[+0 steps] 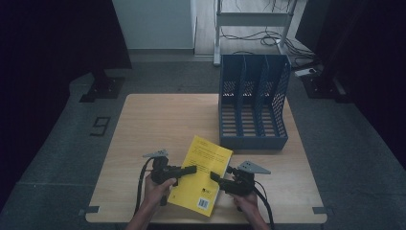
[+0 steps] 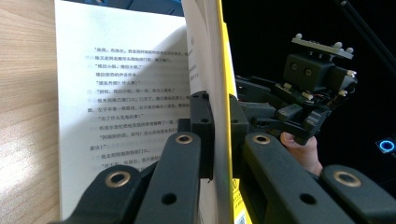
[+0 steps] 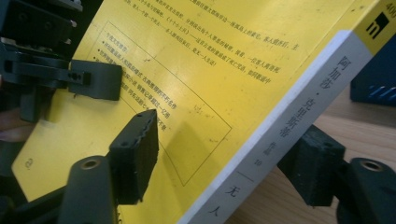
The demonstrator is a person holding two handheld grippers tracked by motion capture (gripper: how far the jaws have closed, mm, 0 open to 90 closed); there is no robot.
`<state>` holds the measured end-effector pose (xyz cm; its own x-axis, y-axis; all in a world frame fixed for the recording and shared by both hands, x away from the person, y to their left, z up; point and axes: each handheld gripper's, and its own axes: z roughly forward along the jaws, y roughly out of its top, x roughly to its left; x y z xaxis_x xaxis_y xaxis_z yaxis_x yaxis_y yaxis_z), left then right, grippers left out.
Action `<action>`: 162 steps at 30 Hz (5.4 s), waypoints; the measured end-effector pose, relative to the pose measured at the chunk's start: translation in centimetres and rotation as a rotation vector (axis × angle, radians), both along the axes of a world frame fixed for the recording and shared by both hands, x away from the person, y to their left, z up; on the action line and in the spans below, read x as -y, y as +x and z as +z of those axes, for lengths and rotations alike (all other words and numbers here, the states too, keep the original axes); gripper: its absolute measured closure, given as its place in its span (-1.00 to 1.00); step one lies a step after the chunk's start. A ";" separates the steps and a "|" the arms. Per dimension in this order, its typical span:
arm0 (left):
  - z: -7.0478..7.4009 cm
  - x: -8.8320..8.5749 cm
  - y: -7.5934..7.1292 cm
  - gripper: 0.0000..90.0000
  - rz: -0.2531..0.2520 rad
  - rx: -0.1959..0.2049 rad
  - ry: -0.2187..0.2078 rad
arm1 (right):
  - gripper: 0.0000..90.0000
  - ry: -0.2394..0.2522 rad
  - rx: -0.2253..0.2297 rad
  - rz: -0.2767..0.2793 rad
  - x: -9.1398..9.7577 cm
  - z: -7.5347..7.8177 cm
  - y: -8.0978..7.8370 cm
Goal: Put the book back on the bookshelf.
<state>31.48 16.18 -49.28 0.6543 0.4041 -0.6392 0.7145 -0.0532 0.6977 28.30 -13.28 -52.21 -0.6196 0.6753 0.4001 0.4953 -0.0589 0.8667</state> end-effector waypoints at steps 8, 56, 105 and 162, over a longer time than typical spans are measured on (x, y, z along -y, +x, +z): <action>-0.1 0.0 0.0 0.94 0.002 -0.001 0.012 | -0.10 -0.039 0.039 -0.014 -0.1 0.1 -0.3; 0.4 0.9 -0.8 0.91 -0.014 0.097 0.009 | 0.39 -0.176 0.311 -0.012 0.4 3.8 -2.4; 1.0 0.7 -1.3 0.81 -0.031 0.207 0.016 | 0.55 -0.141 0.345 0.048 1.6 5.7 -2.7; 1.1 1.0 -1.3 0.49 -0.054 0.246 0.021 | 0.66 -0.183 0.406 0.082 0.9 7.2 -3.5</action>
